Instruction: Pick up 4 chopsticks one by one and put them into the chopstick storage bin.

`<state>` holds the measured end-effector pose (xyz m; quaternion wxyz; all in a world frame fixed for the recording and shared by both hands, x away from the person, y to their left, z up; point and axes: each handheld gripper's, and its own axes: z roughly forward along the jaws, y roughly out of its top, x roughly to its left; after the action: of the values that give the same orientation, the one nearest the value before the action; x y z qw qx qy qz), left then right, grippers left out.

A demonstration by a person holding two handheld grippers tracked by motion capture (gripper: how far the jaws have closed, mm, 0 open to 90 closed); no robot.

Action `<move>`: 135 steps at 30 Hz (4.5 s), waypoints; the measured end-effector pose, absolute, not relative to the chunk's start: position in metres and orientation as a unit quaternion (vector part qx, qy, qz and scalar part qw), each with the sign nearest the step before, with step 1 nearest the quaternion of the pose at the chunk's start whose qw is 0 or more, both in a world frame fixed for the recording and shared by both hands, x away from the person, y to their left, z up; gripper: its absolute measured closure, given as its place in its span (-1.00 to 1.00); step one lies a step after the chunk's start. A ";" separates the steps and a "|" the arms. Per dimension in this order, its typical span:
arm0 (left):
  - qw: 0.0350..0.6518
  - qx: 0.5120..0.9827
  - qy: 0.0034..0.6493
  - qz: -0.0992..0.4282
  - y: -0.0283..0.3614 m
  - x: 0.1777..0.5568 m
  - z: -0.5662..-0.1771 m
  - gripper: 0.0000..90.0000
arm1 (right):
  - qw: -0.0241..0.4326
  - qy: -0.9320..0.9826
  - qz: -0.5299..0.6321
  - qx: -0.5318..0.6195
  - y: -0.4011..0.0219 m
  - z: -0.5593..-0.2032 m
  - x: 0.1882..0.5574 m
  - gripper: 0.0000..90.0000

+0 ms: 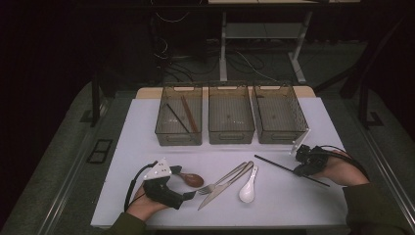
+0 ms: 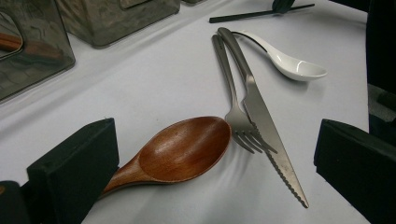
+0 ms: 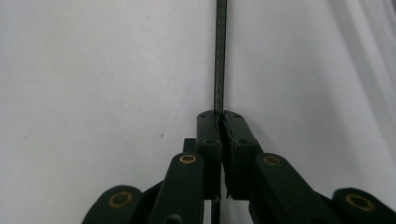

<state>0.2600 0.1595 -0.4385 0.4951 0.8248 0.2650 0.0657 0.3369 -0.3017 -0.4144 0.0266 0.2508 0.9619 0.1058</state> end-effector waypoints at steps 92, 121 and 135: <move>0.499 0.823 0.265 0.063 0.158 0.259 -0.438 -1.00 | 0.073 0.870 0.419 0.248 -0.145 -0.326 0.408 0.90; 0.508 0.819 0.262 0.059 0.158 0.260 -0.437 -1.00 | 0.095 0.876 0.339 0.329 -0.018 -0.367 0.487 0.90; 0.508 0.819 0.260 0.061 0.163 0.260 -0.438 -1.00 | 0.087 0.866 0.370 0.326 -0.011 -0.364 0.487 0.25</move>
<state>0.2604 0.1625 -0.4376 0.5080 0.8189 0.2599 0.0611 0.4870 -0.0111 -0.3641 0.0866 0.3257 0.8658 0.3698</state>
